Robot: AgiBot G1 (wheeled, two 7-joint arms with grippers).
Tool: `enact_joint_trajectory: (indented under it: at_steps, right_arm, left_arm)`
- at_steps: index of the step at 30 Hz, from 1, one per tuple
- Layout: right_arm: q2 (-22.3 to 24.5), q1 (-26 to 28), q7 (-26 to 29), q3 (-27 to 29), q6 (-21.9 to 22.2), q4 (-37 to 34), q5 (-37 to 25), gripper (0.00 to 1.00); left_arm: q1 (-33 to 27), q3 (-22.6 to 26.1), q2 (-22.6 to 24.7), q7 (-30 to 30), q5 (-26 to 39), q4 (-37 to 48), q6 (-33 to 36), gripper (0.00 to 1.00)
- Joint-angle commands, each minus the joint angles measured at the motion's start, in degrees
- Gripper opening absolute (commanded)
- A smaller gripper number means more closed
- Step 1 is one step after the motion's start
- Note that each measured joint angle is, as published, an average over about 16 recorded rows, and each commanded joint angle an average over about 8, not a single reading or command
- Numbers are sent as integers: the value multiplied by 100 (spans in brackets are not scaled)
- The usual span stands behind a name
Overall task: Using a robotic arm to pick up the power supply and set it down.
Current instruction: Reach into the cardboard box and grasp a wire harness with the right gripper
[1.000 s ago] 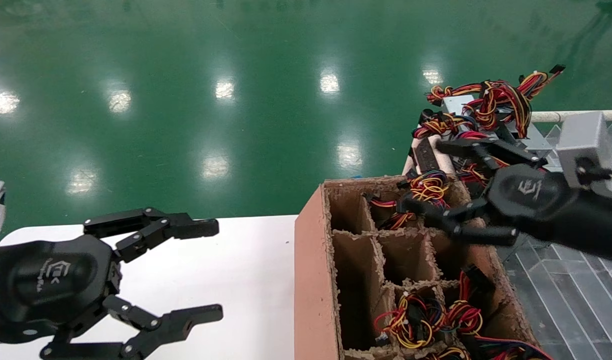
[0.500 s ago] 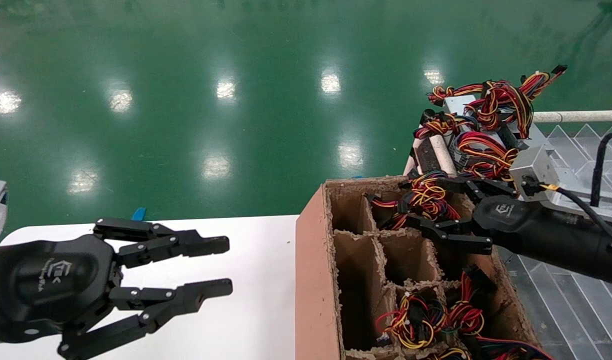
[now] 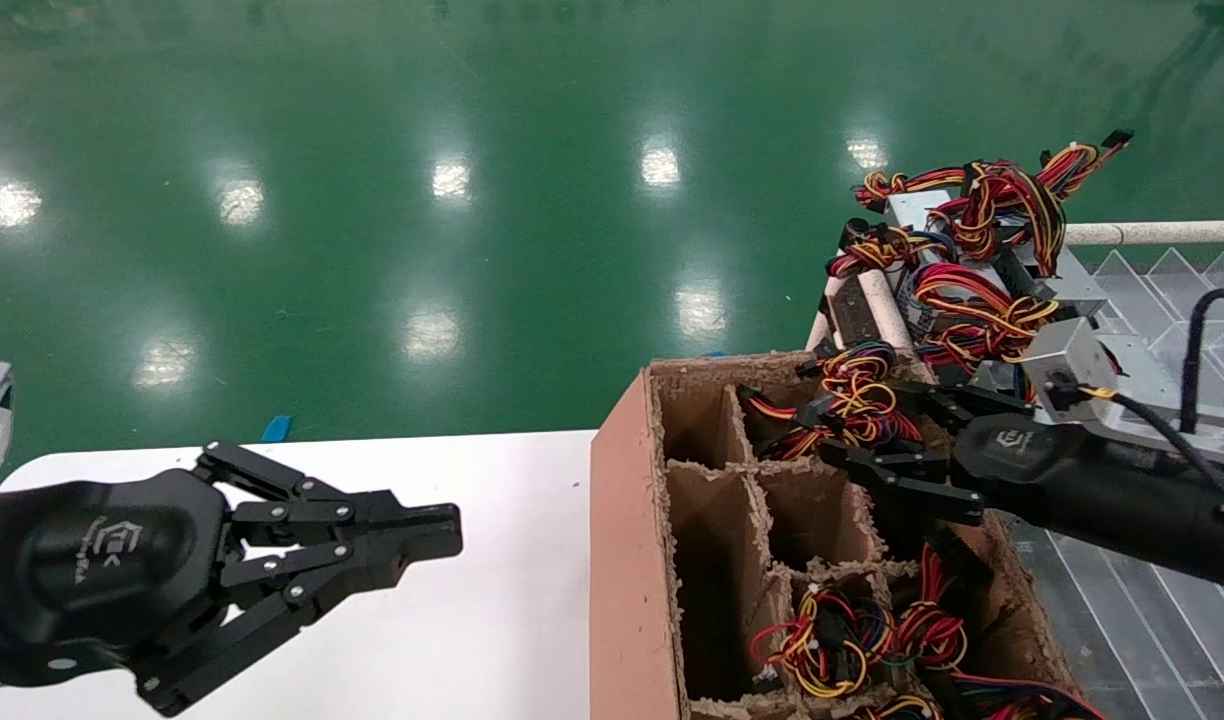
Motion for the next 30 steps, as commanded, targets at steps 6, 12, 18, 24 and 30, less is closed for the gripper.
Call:
enact_joint_trajectory:
  at_steps: [6, 12, 18, 24, 30]
  right_arm:
    - [16, -53, 28, -15, 46, -30, -30, 0]
    - [-51, 13, 7, -111, 92, -127, -204, 0]
    - [-64, 82, 24, -166, 88, -129, -305, 0]
    - [-69, 64, -3, -129, 109, -111, -254, 0]
    - [-73, 79, -30, -94, 104, -47, -205, 0]
  left_arm:
    - [0, 0, 0, 0, 0, 0, 0, 0]
    - [0, 0, 0, 0, 0, 0, 0, 0]
    - [0, 0, 0, 0, 0, 0, 0, 0]
    - [0, 0, 0, 0, 0, 0, 0, 0]
    - [0, 0, 0, 0, 0, 0, 0, 0]
